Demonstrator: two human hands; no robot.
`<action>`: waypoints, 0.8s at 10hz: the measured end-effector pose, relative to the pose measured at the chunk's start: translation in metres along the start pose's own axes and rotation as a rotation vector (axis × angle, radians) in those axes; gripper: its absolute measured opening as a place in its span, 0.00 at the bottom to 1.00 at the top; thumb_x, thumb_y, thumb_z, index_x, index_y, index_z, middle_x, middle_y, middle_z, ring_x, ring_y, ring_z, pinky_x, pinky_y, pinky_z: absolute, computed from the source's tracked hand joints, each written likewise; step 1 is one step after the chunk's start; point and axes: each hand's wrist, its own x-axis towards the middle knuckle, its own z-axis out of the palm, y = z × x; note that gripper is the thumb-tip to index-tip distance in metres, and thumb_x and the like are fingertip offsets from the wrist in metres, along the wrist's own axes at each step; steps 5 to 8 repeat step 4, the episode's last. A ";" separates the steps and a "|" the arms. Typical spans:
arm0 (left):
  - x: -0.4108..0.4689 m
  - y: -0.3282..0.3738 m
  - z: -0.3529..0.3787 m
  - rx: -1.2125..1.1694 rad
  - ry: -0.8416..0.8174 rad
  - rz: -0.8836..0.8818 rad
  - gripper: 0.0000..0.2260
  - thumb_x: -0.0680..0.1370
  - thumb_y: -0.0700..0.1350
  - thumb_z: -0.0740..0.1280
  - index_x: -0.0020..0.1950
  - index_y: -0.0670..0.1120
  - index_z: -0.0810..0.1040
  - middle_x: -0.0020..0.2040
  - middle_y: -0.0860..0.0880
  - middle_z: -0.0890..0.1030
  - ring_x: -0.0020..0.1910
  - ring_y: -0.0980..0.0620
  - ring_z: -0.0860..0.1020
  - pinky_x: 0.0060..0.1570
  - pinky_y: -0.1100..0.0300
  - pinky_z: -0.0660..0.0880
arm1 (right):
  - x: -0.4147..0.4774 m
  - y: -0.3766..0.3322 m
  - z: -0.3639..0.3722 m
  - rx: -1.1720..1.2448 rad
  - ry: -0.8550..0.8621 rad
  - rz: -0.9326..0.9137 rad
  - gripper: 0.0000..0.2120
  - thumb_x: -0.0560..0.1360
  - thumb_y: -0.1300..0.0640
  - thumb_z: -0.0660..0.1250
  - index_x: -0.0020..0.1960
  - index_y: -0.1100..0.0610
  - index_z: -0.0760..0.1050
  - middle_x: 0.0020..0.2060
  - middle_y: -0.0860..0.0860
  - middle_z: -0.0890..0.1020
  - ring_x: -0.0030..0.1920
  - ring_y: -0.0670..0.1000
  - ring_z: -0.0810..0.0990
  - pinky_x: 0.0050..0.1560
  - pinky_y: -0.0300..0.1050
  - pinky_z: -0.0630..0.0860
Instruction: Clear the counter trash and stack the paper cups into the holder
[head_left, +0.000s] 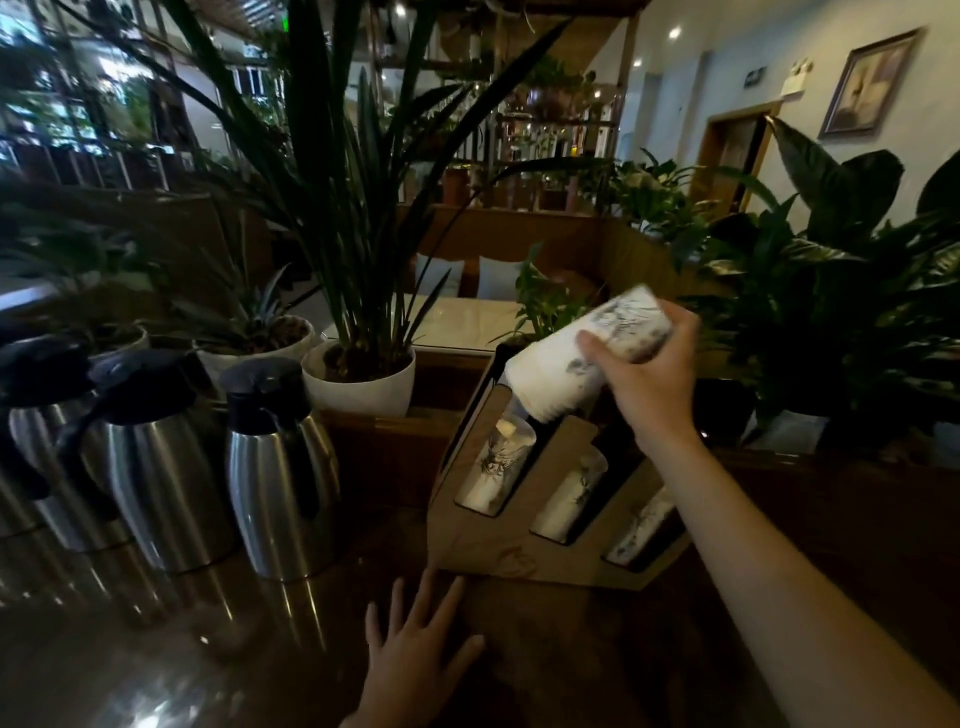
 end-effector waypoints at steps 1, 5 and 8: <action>0.000 -0.007 0.018 0.081 -0.013 -0.019 0.46 0.60 0.80 0.24 0.77 0.69 0.34 0.82 0.54 0.34 0.82 0.43 0.34 0.76 0.37 0.31 | -0.005 0.013 0.020 -0.411 -0.220 -0.167 0.28 0.63 0.42 0.80 0.57 0.42 0.69 0.54 0.48 0.78 0.51 0.47 0.78 0.42 0.37 0.75; 0.001 -0.009 0.023 0.118 -0.004 -0.007 0.43 0.64 0.79 0.25 0.79 0.68 0.37 0.82 0.53 0.36 0.81 0.42 0.33 0.76 0.35 0.31 | -0.038 -0.007 0.021 -0.911 -0.684 -0.308 0.19 0.77 0.40 0.66 0.55 0.54 0.82 0.50 0.53 0.84 0.49 0.53 0.82 0.50 0.54 0.80; 0.001 -0.009 0.023 0.118 -0.004 -0.007 0.43 0.64 0.79 0.25 0.79 0.68 0.37 0.82 0.53 0.36 0.81 0.42 0.33 0.76 0.35 0.31 | -0.038 -0.007 0.021 -0.911 -0.684 -0.308 0.19 0.77 0.40 0.66 0.55 0.54 0.82 0.50 0.53 0.84 0.49 0.53 0.82 0.50 0.54 0.80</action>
